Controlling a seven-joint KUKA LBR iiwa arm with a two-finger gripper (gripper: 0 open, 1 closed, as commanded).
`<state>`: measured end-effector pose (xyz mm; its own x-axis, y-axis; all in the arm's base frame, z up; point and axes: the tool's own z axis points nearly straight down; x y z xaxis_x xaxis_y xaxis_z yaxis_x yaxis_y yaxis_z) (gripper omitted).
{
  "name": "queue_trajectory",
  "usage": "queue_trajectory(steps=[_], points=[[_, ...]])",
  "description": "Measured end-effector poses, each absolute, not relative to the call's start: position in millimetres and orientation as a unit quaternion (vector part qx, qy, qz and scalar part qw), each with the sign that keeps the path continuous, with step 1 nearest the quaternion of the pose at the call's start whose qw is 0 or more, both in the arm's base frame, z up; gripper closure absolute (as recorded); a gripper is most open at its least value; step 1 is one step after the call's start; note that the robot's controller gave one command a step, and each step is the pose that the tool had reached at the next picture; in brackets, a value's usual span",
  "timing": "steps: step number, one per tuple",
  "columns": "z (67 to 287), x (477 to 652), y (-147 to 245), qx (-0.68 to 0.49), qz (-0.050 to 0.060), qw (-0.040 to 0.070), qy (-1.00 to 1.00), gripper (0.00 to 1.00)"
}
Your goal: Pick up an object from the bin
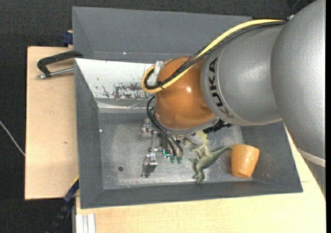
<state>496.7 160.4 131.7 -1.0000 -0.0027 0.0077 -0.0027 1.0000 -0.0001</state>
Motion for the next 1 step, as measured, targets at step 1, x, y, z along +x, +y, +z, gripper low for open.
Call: queue_trajectory(steps=[1], points=[[112.6, 551.4, 178.2, 0.034, -0.001, -0.003, -0.999, 0.0]])
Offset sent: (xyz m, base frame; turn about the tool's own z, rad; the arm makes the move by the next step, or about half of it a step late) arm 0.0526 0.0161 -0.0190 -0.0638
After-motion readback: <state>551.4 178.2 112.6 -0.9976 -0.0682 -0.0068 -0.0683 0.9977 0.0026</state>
